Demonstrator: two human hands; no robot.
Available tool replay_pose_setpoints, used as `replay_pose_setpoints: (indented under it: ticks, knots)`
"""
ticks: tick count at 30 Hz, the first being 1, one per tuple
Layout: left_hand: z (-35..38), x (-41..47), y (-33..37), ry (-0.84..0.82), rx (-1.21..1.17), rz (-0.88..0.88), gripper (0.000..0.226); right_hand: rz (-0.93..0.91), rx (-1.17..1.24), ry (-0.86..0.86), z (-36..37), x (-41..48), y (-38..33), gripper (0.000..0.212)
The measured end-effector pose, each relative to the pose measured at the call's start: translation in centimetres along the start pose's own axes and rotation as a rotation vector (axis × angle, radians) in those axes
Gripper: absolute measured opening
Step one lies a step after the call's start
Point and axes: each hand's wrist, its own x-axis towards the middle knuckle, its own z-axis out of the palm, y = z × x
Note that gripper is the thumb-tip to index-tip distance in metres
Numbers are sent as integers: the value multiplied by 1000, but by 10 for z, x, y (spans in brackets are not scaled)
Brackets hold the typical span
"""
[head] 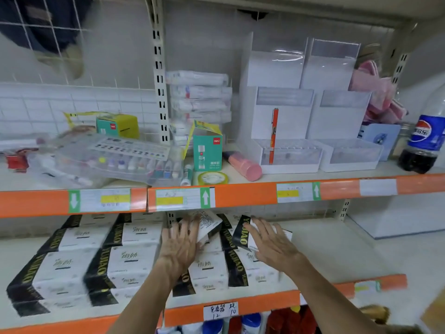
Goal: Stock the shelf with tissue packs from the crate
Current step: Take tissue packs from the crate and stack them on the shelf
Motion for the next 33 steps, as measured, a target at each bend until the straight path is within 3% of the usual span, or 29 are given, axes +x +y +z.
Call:
replay_pose_setpoints:
  ticks: [7, 14, 21, 26, 31, 33]
  knots:
    - [23, -12, 18, -278, -27, 22, 71, -40, 176, -177, 18, 4, 9, 77]
    - [16, -10, 20, -328, -15, 22, 85, -64, 180, -191, 24, 15, 14, 76]
    - [14, -7, 26, -329, -119, -23, 78, -27, 204, -139, 37, 10, 9, 80]
    - [-13, 2, 39, -373, -506, -243, 53, -25, 234, -162, 33, 8, 11, 80]
    - [-35, 10, 26, -491, -1361, -607, 43, -23, 267, -172, 31, 7, 14, 84]
    - [-37, 8, 23, -559, -1554, -757, 32, -21, 285, -169, 30, 6, 16, 89]
